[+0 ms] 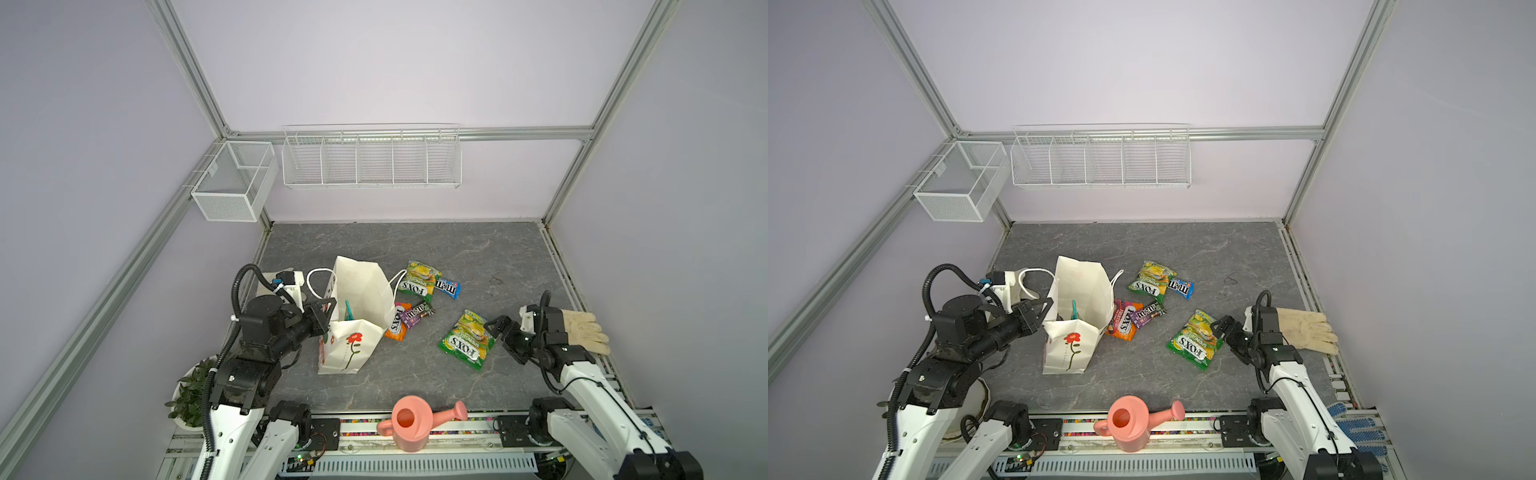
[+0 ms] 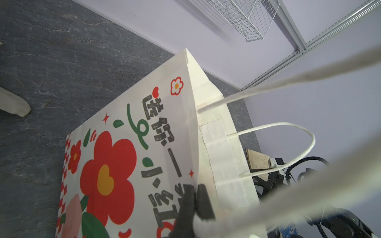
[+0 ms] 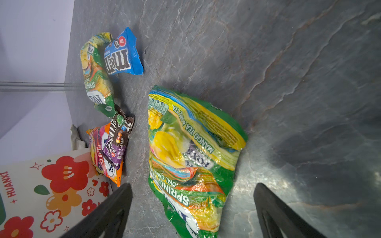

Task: Place the snacks into the paper bag
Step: 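Lower the open right gripper onto the green FOXS spring tea bag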

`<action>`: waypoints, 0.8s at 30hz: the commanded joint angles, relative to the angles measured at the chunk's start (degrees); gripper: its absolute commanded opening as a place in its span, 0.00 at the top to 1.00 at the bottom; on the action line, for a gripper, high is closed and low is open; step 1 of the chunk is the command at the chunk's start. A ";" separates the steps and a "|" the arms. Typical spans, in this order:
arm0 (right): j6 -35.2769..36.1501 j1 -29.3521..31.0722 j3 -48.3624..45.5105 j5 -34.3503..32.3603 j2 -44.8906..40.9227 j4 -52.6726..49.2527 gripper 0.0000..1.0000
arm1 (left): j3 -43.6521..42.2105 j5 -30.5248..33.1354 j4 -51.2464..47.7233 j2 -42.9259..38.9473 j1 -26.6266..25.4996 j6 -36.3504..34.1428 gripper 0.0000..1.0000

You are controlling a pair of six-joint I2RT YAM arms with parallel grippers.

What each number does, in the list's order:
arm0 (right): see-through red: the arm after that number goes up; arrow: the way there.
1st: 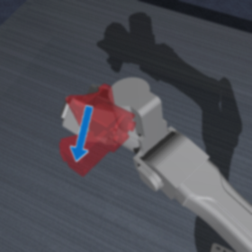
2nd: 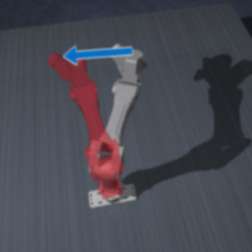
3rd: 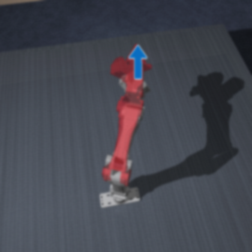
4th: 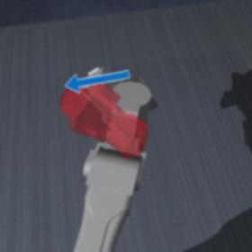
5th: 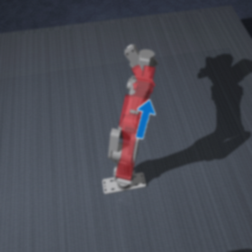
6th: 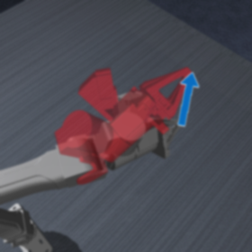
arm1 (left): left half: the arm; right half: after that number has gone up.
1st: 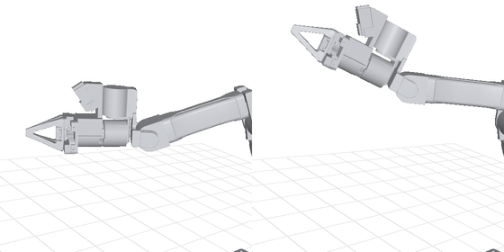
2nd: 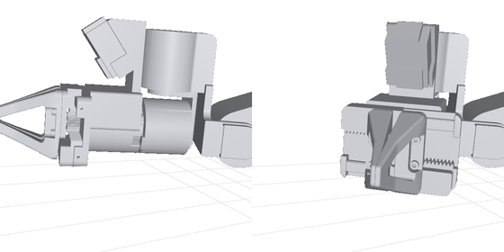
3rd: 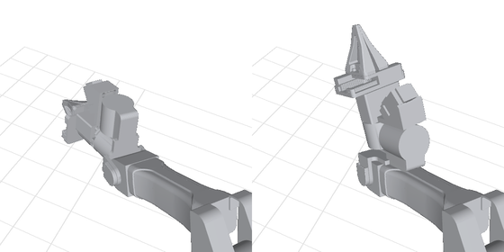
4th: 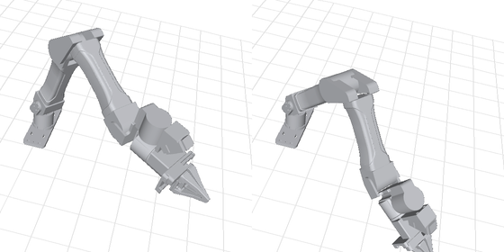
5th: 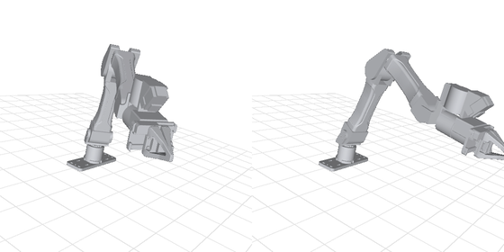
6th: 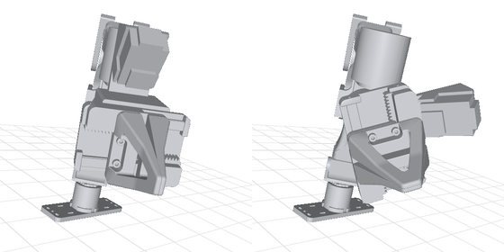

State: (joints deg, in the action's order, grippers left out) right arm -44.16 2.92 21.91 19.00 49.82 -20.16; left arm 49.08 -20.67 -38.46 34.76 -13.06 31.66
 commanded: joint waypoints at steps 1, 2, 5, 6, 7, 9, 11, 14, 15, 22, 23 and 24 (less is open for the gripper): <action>-0.19 -0.59 -1.65 0.87 0.61 2.10 0.06 | -0.90 -0.69 2.51 -0.66 -0.30 -0.62 1.00; -0.17 -0.67 -1.78 0.79 0.62 2.27 0.06 | -1.08 -0.68 2.50 -0.66 -0.30 -0.64 1.00; 0.16 -0.88 -2.22 1.19 1.36 3.09 0.07 | -1.35 -0.74 2.68 -0.57 -0.28 -0.54 1.00; 0.38 -0.87 -2.23 1.22 1.72 3.11 0.08 | -1.28 -0.75 2.71 -0.50 -0.28 -0.55 1.00; 0.51 -0.88 -2.27 1.21 2.08 3.19 0.08 | -1.35 -0.83 2.90 -0.41 -0.25 -0.42 1.00; 0.68 -0.87 -2.39 1.12 2.83 3.66 0.10 | -1.22 -0.96 3.19 -0.16 -0.30 -0.38 1.00; 0.78 -0.87 -2.46 1.30 3.47 4.29 0.11 | -1.26 -0.92 3.39 -0.05 -0.27 -0.27 1.00; 0.74 -0.83 -2.56 1.21 4.52 5.15 0.15 | -1.26 -0.81 3.48 0.04 -0.29 -0.24 1.00; 0.84 -0.86 -2.55 1.32 4.90 5.52 0.16 | -1.16 -0.72 3.44 0.04 -0.24 -0.28 1.00; 0.82 -0.90 -3.06 1.63 8.36 8.22 0.23 | -0.87 -1.04 3.37 0.13 -0.24 -0.02 1.00; 0.75 -0.84 -3.18 1.65 8.72 8.58 0.24 | -0.75 -1.11 3.45 0.13 -0.32 0.06 1.00; 0.75 -0.82 -3.35 1.82 9.18 9.00 0.26 | -0.75 -1.16 3.43 0.21 -0.28 0.07 1.00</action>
State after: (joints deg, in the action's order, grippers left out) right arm -43.48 2.31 19.79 19.84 58.00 -13.43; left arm 48.38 -20.99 -37.12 34.83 -13.06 31.70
